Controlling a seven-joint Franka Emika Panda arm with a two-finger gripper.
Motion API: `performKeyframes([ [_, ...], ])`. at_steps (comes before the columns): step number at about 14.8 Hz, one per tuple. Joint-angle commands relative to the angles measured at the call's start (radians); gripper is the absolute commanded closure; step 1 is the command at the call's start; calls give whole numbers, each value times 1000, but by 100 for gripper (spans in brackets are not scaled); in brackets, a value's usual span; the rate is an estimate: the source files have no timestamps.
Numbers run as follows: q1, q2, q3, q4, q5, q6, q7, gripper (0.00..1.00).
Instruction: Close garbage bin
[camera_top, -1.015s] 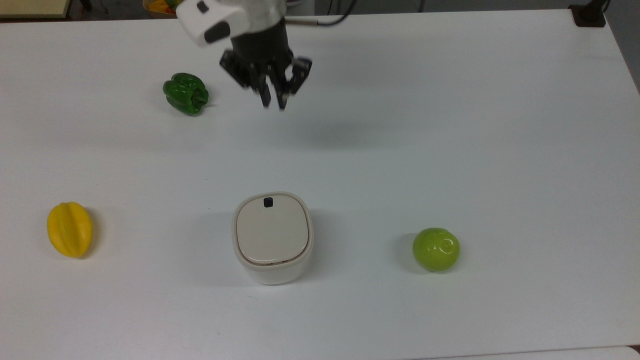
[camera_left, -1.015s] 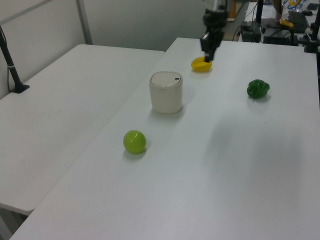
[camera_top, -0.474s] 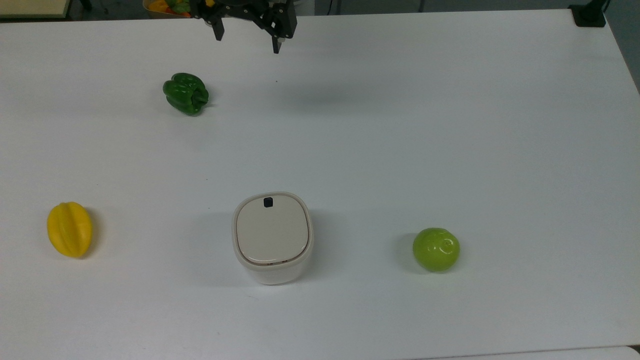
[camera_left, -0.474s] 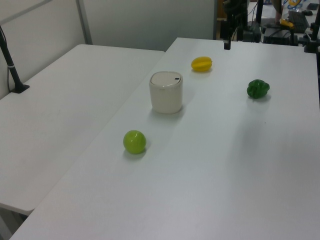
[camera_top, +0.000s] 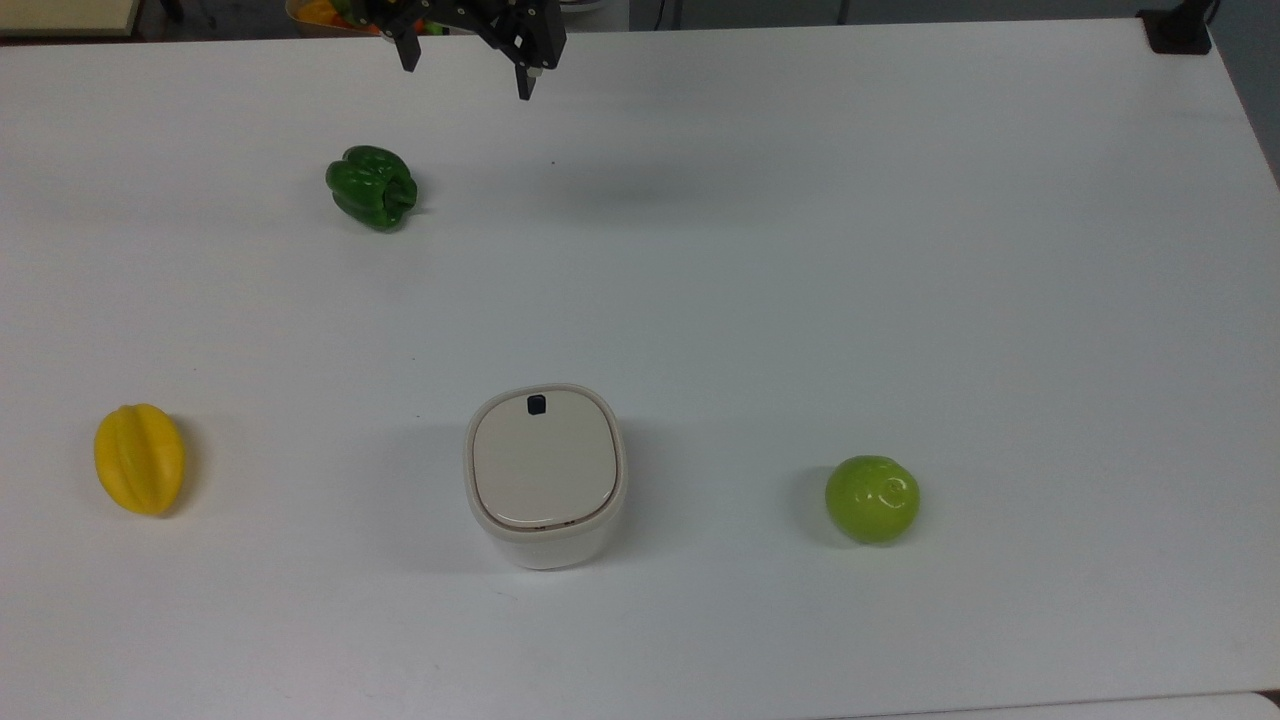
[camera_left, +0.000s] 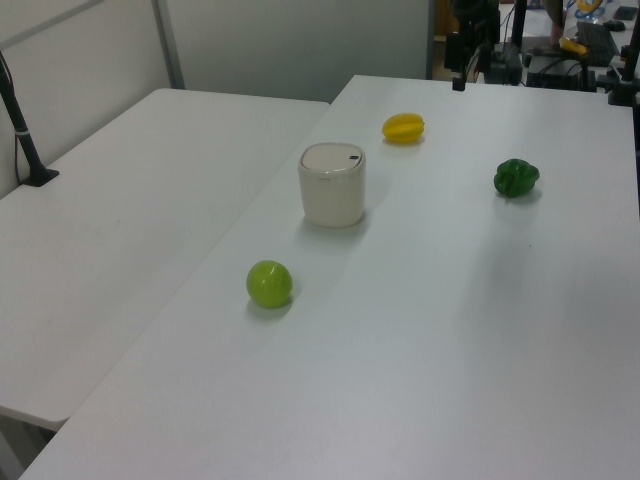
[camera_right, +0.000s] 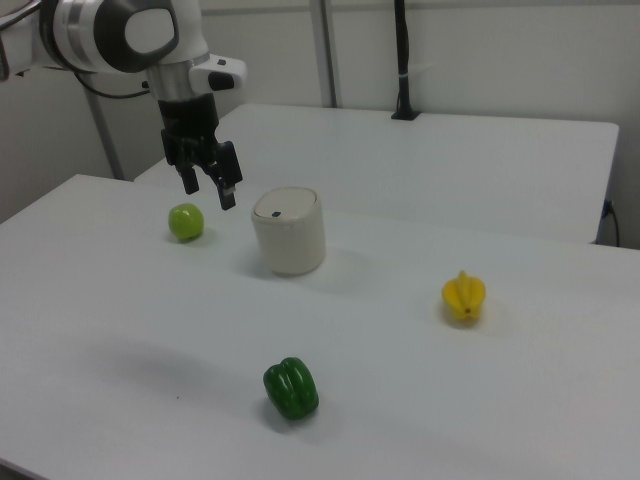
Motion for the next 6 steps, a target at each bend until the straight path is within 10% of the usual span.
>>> performKeyframes([
  [1, 2, -21, 0, -22, -3, -7, -13, 0],
  [6, 2, -21, 1, -23, 0, -9, -4, 0],
])
